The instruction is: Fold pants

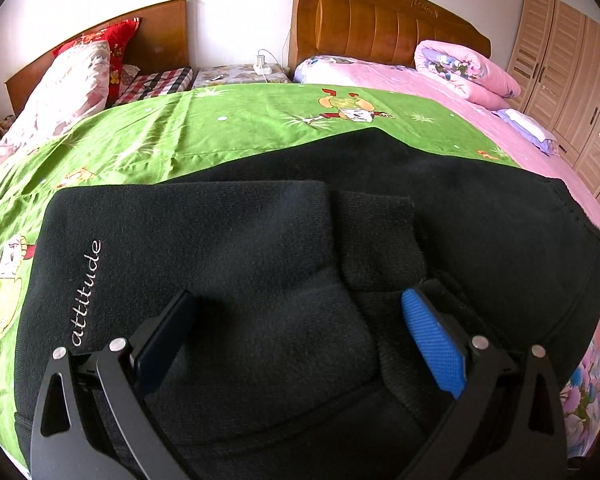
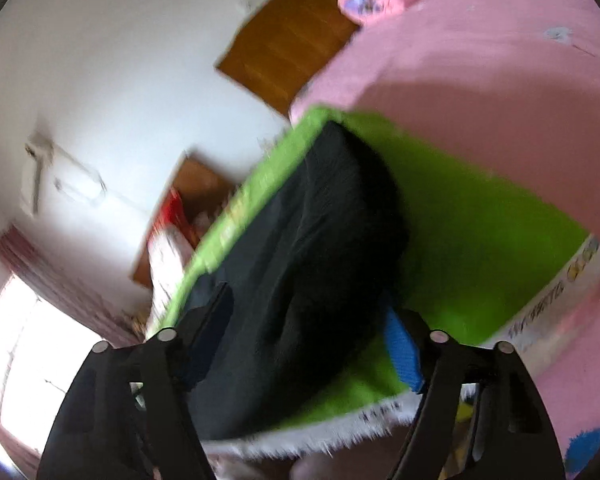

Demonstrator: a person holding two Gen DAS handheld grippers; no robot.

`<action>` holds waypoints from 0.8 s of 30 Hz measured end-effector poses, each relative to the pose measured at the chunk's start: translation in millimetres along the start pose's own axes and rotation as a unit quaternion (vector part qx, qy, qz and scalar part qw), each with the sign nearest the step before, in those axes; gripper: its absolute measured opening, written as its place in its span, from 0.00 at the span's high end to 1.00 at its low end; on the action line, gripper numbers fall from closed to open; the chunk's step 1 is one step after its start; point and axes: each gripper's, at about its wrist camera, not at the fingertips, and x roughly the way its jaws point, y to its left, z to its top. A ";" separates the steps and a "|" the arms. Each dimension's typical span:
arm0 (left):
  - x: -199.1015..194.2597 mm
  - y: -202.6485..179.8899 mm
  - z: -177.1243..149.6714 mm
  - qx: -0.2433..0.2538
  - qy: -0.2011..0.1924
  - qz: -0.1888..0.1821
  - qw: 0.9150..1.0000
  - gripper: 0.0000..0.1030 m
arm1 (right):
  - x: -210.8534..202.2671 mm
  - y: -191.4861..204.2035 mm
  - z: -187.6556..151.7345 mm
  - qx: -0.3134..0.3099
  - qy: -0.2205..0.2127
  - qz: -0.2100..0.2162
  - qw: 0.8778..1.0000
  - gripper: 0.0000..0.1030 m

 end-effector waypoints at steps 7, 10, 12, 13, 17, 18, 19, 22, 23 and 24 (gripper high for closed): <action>-1.3 -0.5 -0.5 -0.001 0.002 0.000 1.000 0.01 | 32.0 16.3 -5.9 -0.076 0.049 -0.079 0.993 0.37; -6.9 -4.8 3.7 -0.008 0.021 0.013 1.000 0.02 | 23.6 14.6 -5.6 -0.066 0.028 -0.068 0.995 0.62; -18.1 -14.4 6.5 0.003 0.015 0.012 1.000 0.02 | 21.9 27.0 -10.4 -0.093 0.007 -0.076 0.993 0.65; -25.6 -21.8 6.9 0.018 0.007 0.009 1.000 0.02 | 20.1 31.6 -12.5 -0.100 -0.001 -0.077 0.992 0.66; -39.2 -54.8 2.0 0.076 -0.004 -0.001 0.997 0.02 | 14.3 41.6 -12.9 -0.097 -0.030 -0.061 0.993 0.66; -33.5 -63.0 -1.5 0.092 0.004 -0.002 0.996 0.02 | 14.3 42.5 -13.2 -0.092 -0.037 -0.051 0.994 0.66; -27.0 -66.7 -4.0 0.099 0.014 0.002 0.995 0.02 | 14.4 41.2 -11.3 -0.090 -0.039 -0.047 0.994 0.66; -1.9 -70.6 -18.2 0.117 0.027 0.021 0.993 0.01 | 7.6 38.9 -11.6 -0.077 -0.042 -0.029 0.996 0.66; -2.1 -68.8 -20.0 0.113 0.017 0.017 0.993 0.01 | 6.9 39.1 -11.0 -0.075 -0.044 -0.025 0.996 0.66; -2.5 -67.6 -20.3 0.112 0.016 0.015 0.994 0.01 | 8.9 41.6 -8.9 -0.075 -0.044 -0.025 0.996 0.66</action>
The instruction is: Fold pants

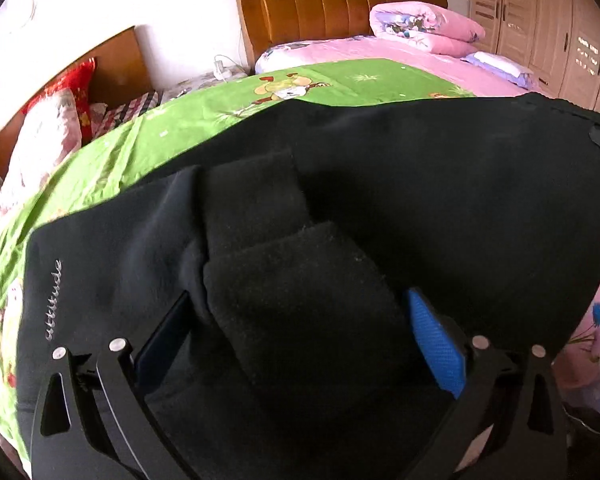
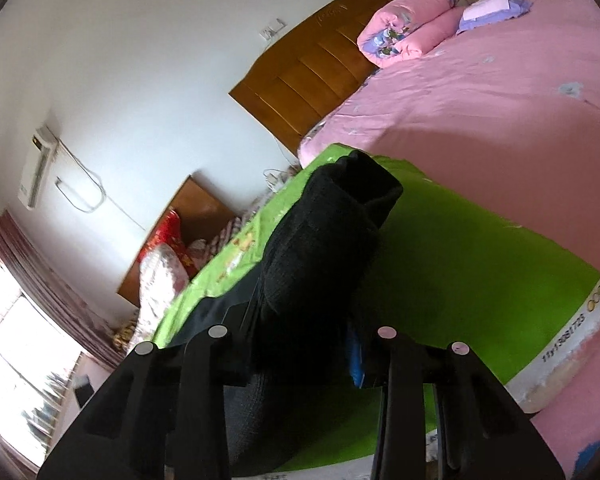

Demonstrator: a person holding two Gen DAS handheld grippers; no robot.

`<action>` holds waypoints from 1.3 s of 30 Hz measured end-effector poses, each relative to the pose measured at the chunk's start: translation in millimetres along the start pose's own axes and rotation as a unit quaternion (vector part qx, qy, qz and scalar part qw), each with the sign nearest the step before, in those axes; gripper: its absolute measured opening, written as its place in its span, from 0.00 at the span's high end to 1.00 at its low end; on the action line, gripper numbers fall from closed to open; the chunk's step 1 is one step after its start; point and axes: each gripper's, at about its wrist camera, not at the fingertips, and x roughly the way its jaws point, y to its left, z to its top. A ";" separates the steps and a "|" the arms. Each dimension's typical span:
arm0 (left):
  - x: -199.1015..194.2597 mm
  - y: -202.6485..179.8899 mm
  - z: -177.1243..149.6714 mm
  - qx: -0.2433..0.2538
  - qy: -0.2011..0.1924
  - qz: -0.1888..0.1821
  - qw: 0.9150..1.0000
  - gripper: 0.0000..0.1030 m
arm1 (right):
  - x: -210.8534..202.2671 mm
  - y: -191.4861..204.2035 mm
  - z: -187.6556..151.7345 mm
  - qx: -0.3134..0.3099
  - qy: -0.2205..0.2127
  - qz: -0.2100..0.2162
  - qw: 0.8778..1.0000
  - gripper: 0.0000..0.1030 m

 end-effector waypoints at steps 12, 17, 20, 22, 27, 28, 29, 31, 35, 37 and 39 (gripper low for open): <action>-2.2 1.9 -6.2 -0.002 -0.015 -0.003 1.000 0.01 | -11.5 69.5 2.2 -0.067 -0.026 0.012 0.997 0.67; -48.1 19.9 -15.8 -0.036 -0.093 -0.060 0.993 0.02 | -1.8 150.1 -13.6 -0.177 -0.017 0.030 0.984 0.67; -86.9 50.5 -27.1 -0.075 -0.142 -0.075 0.984 0.02 | 8.2 197.8 -35.7 -0.247 -0.009 0.055 0.967 0.67; -104.4 82.8 -37.2 -0.119 -0.156 -0.071 0.978 0.02 | 23.8 236.5 -63.3 -0.309 0.014 0.076 0.948 0.67; -124.9 171.6 -70.5 -0.249 -0.150 -0.081 0.953 0.02 | 66.4 301.2 -160.9 -0.471 0.072 0.092 0.875 0.67; -125.4 181.5 -73.9 -0.262 -0.146 -0.086 0.950 0.02 | 77.5 308.4 -191.5 -0.513 0.093 0.091 0.848 0.68; -126.8 191.3 -78.8 -0.276 -0.143 -0.093 0.946 0.02 | 83.8 311.4 -209.5 -0.538 0.105 0.087 0.832 0.68; -128.0 203.6 -84.9 -0.297 -0.135 -0.129 0.937 0.02 | 92.7 308.7 -249.1 -0.591 0.105 0.068 0.797 0.68; -117.7 204.8 -82.0 -0.311 -0.106 -0.227 0.917 0.02 | 83.3 309.3 -263.6 -0.637 0.054 0.048 0.768 0.68; -108.1 196.6 -73.7 -0.310 -0.087 -0.275 0.906 0.02 | 80.3 309.7 -264.2 -0.641 0.049 0.048 0.765 0.68; -93.6 186.8 -59.1 -0.309 -0.060 -0.327 0.891 0.02 | 76.1 309.6 -272.7 -0.659 0.036 0.041 0.750 0.68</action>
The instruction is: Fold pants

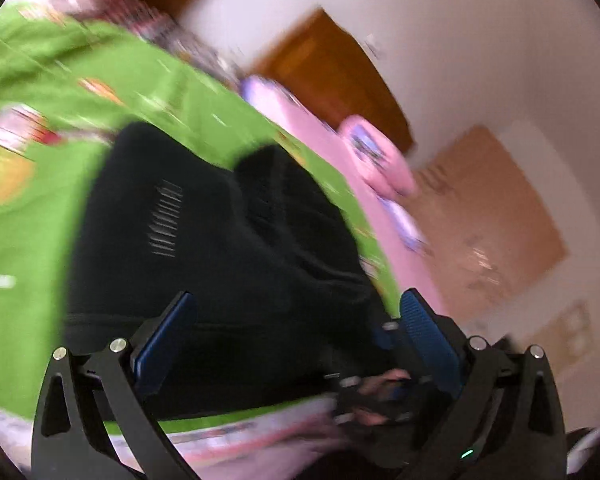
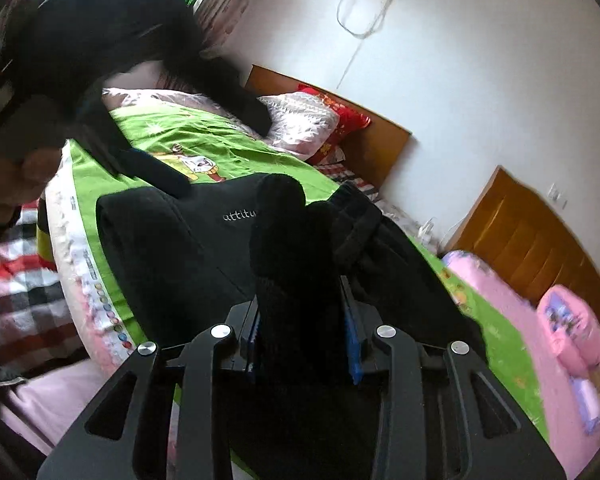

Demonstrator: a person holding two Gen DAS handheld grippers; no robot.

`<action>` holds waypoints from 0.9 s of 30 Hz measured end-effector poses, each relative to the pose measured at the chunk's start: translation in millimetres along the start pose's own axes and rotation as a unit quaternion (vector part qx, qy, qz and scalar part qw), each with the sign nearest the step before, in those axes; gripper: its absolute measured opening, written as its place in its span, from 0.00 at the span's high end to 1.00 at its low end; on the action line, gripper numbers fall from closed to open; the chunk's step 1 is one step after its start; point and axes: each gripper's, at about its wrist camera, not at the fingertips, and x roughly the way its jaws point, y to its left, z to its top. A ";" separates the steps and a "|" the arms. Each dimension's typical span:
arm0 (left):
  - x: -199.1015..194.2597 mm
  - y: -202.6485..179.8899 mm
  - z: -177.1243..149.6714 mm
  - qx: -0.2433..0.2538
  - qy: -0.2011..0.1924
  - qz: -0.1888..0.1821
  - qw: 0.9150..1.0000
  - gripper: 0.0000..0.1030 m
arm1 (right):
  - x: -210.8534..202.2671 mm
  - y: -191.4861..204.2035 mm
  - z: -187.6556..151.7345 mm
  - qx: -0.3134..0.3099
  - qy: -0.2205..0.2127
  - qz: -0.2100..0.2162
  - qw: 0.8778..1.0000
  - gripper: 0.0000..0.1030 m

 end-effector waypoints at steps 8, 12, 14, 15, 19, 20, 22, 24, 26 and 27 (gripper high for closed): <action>89.2 -31.6 25.8 0.037 0.110 0.065 0.991 0.02 | -16.8 6.9 -2.8 -0.031 -0.013 0.035 0.999 0.51; 107.7 -35.9 22.3 0.057 0.129 0.130 0.981 0.02 | -47.0 -14.9 -10.5 -0.006 -0.032 0.073 0.997 0.28; 110.8 -33.3 20.3 0.063 0.132 0.147 0.978 0.02 | -63.8 -38.6 -24.5 0.027 -0.028 0.069 0.997 0.28; 111.5 -32.9 20.1 0.066 0.134 0.152 0.977 0.02 | -74.5 -56.2 -35.6 0.058 -0.029 0.068 0.996 0.28; 116.7 -37.1 20.2 0.093 0.142 0.189 0.967 0.02 | -91.9 -114.9 -68.9 0.159 -0.017 0.034 0.987 0.26; 120.1 -38.8 20.4 0.102 0.143 0.204 0.963 0.02 | -96.1 -129.8 -79.6 0.187 -0.013 0.024 0.982 0.26; 123.0 -46.2 18.6 0.129 0.132 0.231 0.955 0.11 | -99.1 -154.2 -92.7 0.231 -0.006 0.013 0.973 0.23; 111.5 -62.4 14.4 0.168 0.102 0.243 0.950 0.41 | -104.2 -163.3 -106.5 0.259 -0.006 0.011 0.966 0.21; 97.0 -76.0 14.6 0.187 0.073 0.243 0.949 0.67 | -108.8 -165.9 -113.7 0.265 -0.009 0.010 0.964 0.18; 89.2 -81.4 16.8 0.187 0.062 0.236 0.952 0.70 | -110.5 -166.6 -116.9 0.268 -0.011 0.020 0.963 0.16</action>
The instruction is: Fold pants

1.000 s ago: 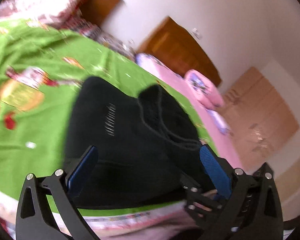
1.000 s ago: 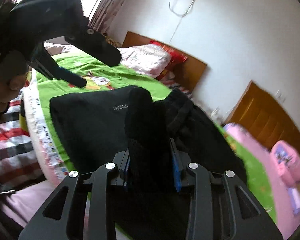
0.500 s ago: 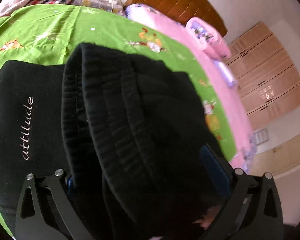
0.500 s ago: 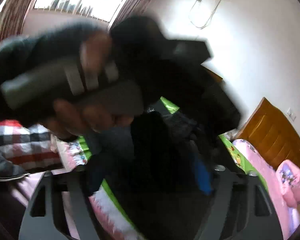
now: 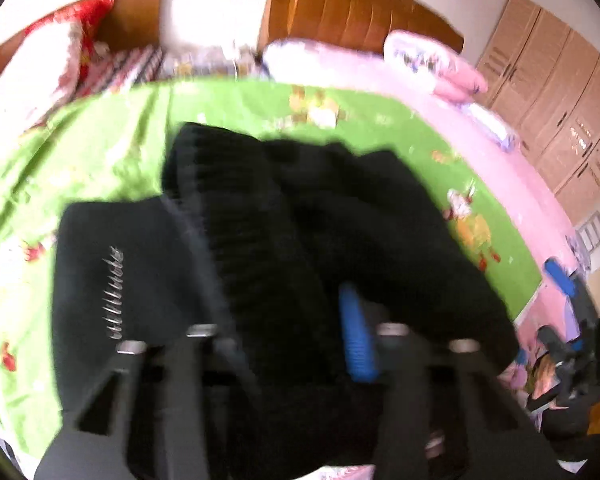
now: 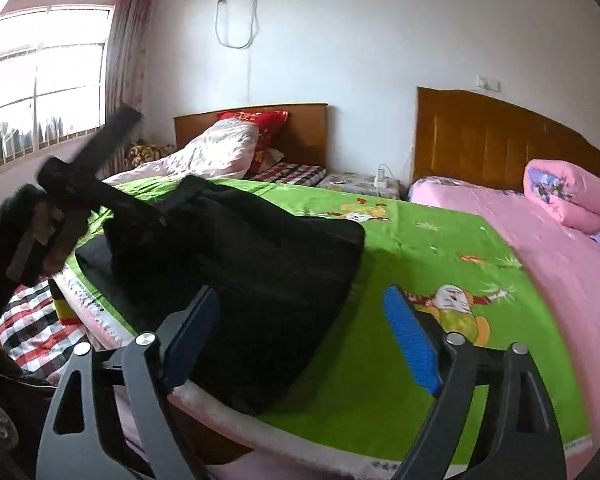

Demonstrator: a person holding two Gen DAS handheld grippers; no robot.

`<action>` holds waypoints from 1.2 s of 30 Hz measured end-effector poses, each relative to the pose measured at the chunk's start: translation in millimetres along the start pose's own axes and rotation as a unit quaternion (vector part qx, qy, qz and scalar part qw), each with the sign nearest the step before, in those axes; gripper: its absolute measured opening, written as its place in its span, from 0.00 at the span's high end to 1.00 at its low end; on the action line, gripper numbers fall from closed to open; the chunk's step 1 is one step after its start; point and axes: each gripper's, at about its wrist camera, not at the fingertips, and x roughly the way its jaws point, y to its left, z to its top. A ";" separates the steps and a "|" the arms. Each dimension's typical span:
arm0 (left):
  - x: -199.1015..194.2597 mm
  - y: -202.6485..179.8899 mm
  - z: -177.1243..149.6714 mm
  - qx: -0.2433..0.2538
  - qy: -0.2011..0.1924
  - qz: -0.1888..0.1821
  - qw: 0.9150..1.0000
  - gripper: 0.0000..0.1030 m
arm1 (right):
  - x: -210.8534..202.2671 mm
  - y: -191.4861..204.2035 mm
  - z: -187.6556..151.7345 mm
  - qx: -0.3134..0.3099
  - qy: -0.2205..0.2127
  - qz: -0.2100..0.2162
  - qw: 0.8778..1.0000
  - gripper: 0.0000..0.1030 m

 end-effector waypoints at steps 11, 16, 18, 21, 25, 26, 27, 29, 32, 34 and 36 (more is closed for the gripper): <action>-0.4 4.9 6.2 -0.018 0.004 -0.019 1.000 0.71 | 28.9 25.1 -44.8 0.005 0.055 0.020 0.998 0.13; 7.4 5.2 1.5 -0.018 0.013 -0.010 1.000 0.70 | 41.2 21.5 -44.6 0.020 0.066 -0.016 0.998 0.13; 9.3 6.3 1.3 -0.020 0.014 -0.010 1.000 0.69 | 44.0 26.3 -48.1 0.007 0.072 -0.020 0.997 0.13; 10.1 10.3 0.4 -0.034 0.007 -0.025 0.999 0.73 | 44.9 32.0 -52.1 -0.005 0.073 -0.019 0.997 0.13; 0.2 12.5 4.4 -0.065 -0.012 -0.072 0.995 0.78 | 45.2 16.3 -52.2 0.043 0.061 -0.057 0.996 0.13; -2.6 12.1 6.5 -0.070 -0.016 -0.085 0.994 0.79 | 46.9 11.6 -51.7 0.057 0.061 -0.064 0.994 0.13; -5.4 11.3 8.6 -0.074 -0.019 -0.098 0.992 0.79 | 50.0 9.6 -51.8 0.060 0.066 -0.064 0.994 0.12; -11.2 6.6 14.4 -0.080 -0.027 -0.126 0.988 0.79 | 58.9 13.1 -53.8 0.052 0.078 -0.060 0.994 0.12; -20.9 -0.5 24.4 -0.089 -0.033 -0.169 0.981 0.80 | 63.5 15.4 -52.0 0.062 0.079 -0.063 0.993 0.12; -34.0 -2.9 33.0 -0.088 -0.041 -0.192 0.977 0.80 | 63.0 17.3 -46.4 0.047 0.074 -0.105 0.991 0.12; -54.9 -2.0 41.9 -0.079 -0.059 -0.200 0.975 0.80 | 59.4 18.7 -41.1 0.037 0.067 -0.123 0.989 0.12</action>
